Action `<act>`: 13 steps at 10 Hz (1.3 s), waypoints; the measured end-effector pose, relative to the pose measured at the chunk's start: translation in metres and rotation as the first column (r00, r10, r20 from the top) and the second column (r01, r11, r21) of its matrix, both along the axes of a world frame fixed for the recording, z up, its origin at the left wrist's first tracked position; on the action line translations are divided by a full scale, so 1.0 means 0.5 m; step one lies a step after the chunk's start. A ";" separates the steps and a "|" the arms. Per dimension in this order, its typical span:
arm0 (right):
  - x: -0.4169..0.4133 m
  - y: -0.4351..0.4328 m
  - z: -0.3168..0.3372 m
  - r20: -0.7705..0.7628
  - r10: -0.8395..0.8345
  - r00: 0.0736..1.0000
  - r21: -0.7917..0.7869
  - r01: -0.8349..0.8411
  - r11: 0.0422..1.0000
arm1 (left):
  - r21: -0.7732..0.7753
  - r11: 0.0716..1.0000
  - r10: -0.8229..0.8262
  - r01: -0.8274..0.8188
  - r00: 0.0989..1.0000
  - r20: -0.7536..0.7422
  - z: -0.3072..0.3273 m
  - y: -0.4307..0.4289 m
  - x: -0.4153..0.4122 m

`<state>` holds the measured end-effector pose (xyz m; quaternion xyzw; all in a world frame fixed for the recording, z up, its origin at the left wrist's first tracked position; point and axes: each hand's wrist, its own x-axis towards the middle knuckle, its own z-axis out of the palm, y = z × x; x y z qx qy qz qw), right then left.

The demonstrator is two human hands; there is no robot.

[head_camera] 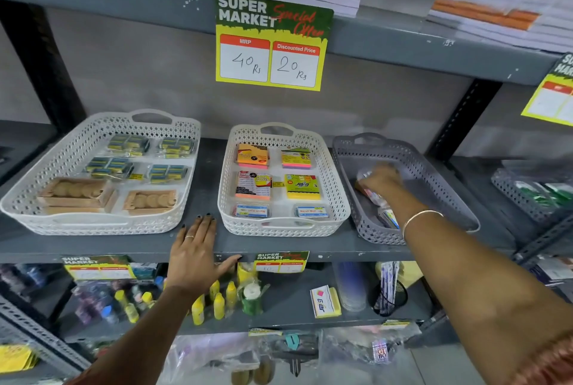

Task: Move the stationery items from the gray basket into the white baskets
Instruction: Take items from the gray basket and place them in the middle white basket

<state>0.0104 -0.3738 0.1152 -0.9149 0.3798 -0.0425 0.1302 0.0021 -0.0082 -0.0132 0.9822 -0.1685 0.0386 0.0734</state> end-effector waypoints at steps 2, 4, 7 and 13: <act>0.024 0.115 0.018 0.030 0.555 0.831 0.054 -0.556 0.829 | -0.005 1.000 -0.002 0.002 1.000 -0.002 0.001 0.000 -0.001; 0.032 0.170 -0.050 -0.229 0.716 0.659 0.061 -0.725 0.686 | -0.004 1.000 -0.002 0.002 1.000 -0.001 0.002 0.000 -0.002; 0.028 0.175 -0.075 -0.215 0.711 0.669 0.052 -0.719 0.693 | -0.015 1.000 -0.005 0.005 1.000 0.005 0.003 0.000 -0.005; -0.070 -0.022 -0.072 -0.307 -0.204 0.929 -0.090 0.185 0.979 | -0.011 1.000 0.003 -0.003 1.000 0.007 0.004 -0.001 -0.004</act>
